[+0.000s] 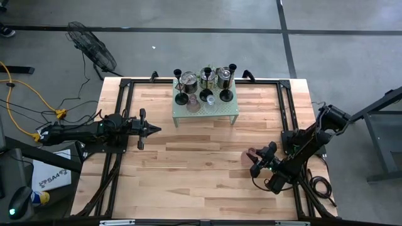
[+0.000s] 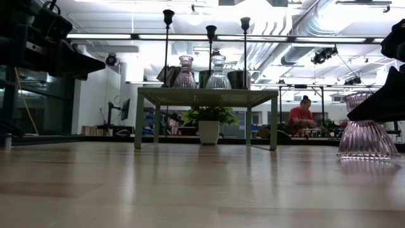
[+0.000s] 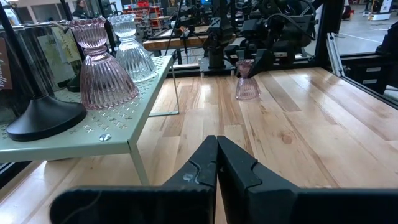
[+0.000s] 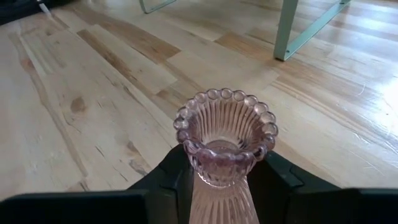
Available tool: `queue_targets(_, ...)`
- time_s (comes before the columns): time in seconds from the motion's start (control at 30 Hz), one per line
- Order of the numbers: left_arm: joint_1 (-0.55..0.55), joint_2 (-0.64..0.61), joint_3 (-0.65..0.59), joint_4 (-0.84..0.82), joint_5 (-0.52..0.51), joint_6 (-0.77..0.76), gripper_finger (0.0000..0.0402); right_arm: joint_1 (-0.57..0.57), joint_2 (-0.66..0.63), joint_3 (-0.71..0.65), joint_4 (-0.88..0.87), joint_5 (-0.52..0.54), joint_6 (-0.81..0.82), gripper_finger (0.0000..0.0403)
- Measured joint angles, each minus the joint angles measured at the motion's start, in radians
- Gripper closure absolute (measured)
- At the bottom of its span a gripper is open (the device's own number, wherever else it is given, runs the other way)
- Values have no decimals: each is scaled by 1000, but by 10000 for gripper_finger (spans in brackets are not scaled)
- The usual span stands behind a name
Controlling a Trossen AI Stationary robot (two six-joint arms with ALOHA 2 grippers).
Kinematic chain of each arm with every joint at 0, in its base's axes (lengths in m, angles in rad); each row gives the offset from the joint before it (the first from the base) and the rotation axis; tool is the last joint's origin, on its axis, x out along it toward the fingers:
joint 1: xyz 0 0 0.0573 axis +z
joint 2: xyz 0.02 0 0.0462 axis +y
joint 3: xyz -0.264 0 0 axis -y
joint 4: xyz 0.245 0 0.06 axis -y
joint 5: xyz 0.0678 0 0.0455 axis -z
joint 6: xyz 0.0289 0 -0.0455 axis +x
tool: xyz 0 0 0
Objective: Pick & Place candle stick holders
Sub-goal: Put the pink candle holder on the shelf
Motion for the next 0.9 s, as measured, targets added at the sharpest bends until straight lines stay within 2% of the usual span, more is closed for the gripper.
queue_targets(0.27,0,0,0,0,0,0,402,-36,0,0,24,-1,-1,292)
queue_targets(0.47,0,0,0,0,0,0,402,-74,-17,0,69,-12,-80,292)
queue_targets(0.7,0,0,0,0,0,0,402,-163,-112,0,118,-90,-273,293)
queue_targets(0.9,0,0,0,0,0,0,402,-251,-201,0,199,-107,-512,293)
